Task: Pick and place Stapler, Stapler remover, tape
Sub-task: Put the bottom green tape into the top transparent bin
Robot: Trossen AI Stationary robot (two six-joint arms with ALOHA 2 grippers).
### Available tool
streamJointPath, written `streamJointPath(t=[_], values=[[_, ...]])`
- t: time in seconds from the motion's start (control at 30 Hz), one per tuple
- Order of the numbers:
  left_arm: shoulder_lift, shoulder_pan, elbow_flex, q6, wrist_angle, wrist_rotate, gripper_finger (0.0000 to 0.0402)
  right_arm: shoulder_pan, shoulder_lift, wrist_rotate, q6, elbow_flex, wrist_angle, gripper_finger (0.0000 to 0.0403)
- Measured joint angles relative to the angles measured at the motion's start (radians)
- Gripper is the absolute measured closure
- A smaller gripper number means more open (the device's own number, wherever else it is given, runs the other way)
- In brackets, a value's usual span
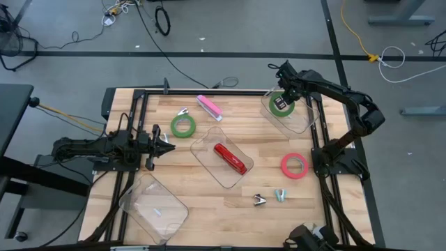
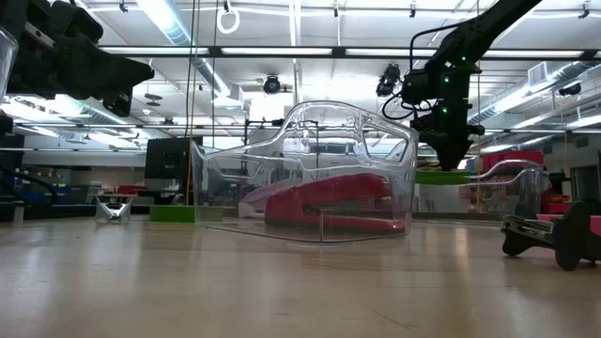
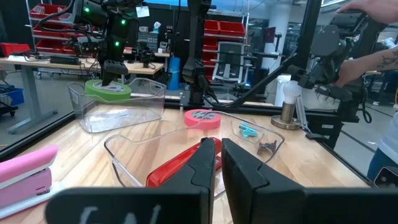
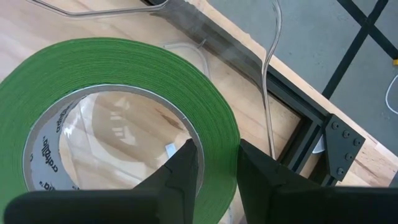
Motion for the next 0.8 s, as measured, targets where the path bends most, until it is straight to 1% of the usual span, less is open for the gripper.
streamJointPath(t=[0.8], values=[[0.000,0.000,0.000,0.000,0.000,0.000,0.0372,0.000,0.000,-0.001,-0.002,0.000,0.008,0.0309]])
